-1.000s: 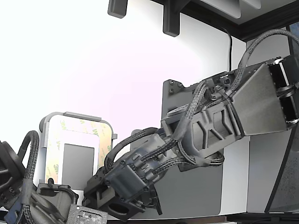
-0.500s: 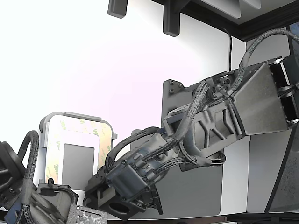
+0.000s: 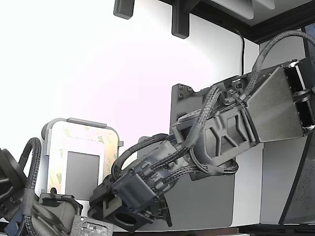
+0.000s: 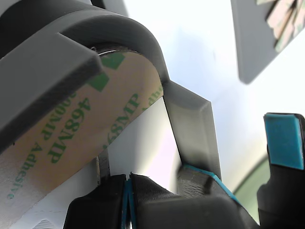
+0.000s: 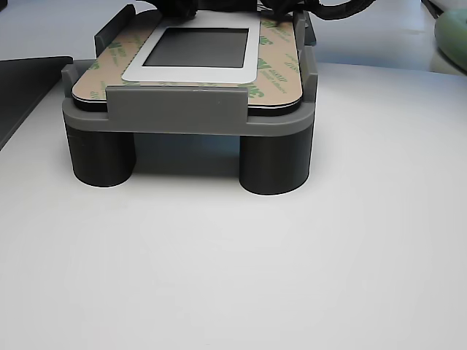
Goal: Peel off protective film from adhesive tape.
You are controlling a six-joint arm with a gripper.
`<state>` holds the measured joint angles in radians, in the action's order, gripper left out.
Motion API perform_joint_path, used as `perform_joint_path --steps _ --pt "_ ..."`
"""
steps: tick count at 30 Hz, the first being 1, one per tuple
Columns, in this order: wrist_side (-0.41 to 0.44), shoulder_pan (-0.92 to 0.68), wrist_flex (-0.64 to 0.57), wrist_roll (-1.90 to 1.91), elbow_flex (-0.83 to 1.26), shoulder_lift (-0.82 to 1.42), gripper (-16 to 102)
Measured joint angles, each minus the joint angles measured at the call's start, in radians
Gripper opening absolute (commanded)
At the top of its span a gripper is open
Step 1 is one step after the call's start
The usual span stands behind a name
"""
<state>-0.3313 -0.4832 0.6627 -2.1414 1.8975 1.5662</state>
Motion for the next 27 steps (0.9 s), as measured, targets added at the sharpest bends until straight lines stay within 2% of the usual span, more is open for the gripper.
perform_joint_path --steps 27 --pt "0.0 -0.005 0.003 0.0 0.0 0.023 -7"
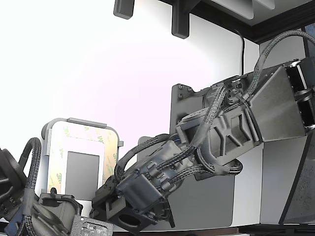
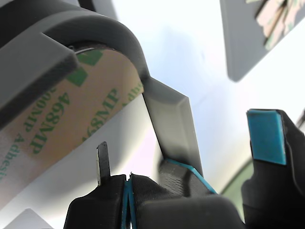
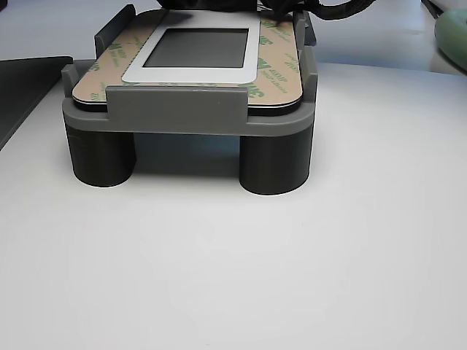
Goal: Peel off protective film from adhesive tape.
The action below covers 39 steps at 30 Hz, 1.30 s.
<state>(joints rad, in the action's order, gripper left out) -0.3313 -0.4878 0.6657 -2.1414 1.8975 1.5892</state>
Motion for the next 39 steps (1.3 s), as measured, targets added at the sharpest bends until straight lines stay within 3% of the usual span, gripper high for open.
perform_joint_path --steps 39 --pt "-0.026 0.018 -0.038 -0.032 0.002 -0.04 -7"
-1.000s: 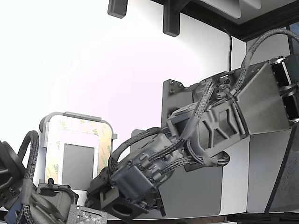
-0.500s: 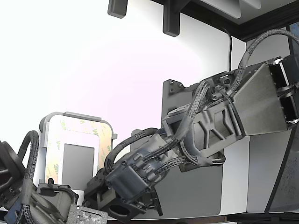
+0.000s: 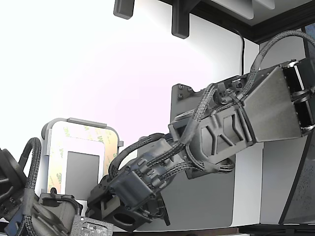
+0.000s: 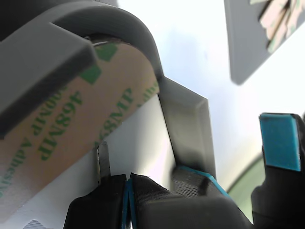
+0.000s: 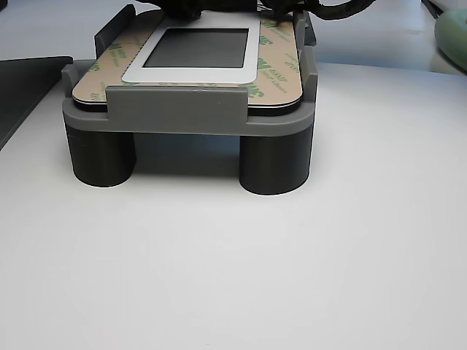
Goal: Peel off protective film from adhesive tape.
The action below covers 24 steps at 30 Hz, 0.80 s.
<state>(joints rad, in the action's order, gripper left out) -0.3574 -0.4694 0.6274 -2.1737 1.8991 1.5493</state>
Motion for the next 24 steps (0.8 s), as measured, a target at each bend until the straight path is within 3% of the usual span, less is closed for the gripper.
perform_joint_path --steps 24 --pt "0.005 -0.002 0.002 0.017 0.017 0.015 -9"
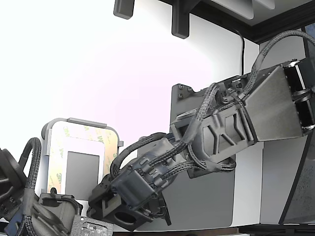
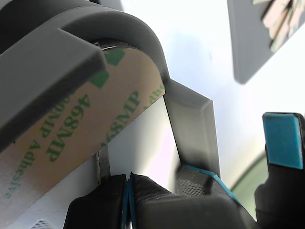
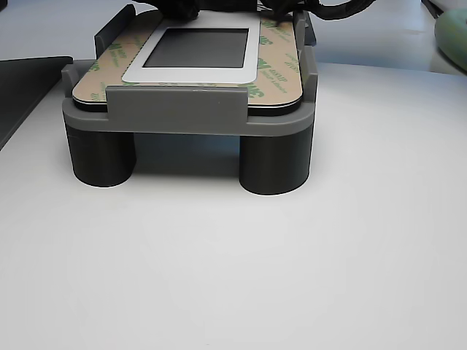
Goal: Peel off protective film from adhesive tape.
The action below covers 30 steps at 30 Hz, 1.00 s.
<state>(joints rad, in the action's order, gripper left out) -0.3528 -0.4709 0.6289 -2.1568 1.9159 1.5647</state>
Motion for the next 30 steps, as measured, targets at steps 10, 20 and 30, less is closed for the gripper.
perform_joint_path --steps 10,20,30 --pt "0.002 -0.003 0.002 0.002 0.005 0.008 -9" --pt "0.003 -0.003 -0.002 0.006 0.009 0.008 -9" --pt "0.008 -0.011 0.011 0.012 0.008 0.011 -10"
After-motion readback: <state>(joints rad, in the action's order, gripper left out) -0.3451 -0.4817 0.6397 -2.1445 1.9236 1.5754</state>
